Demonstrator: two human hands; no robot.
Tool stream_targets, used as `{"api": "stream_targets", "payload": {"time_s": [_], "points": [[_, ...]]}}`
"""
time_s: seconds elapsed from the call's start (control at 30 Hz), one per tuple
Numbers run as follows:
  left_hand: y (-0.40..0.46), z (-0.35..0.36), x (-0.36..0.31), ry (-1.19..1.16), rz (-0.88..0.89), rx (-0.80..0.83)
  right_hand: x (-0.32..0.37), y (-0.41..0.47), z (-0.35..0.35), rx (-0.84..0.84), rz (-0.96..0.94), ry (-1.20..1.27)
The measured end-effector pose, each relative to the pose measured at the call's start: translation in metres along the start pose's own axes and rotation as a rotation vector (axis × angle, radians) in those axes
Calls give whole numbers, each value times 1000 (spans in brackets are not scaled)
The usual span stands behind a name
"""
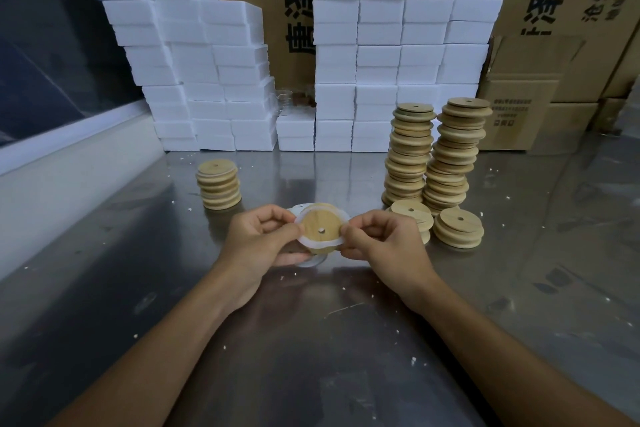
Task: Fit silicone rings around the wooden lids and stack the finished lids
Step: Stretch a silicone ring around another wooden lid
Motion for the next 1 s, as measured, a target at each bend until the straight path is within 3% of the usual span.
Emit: {"api": "stream_targets", "payload": {"time_s": [0.17,0.33,0.53,1.0], "points": [[0,5,3,-98,-8,23,1,-1,-3,-16,-8,25],[2,13,-1,165,24,108,15,-3,6,-5,-125,-242],[-2,23,-27,421,253,179,32,-9,16,37,-290,-493],[-2,14,-30,169,208,205,31,-5,11,56,-225,-432]]}}
Point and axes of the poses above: each hand's wrist, its own y-axis towards the middle knuckle, its own z-axis out of the palm, x = y × z, the point moved 9 cm from there along y, towards the middle knuckle, and after that the axes turned 12 degrees about x, right-handed, at the moved point
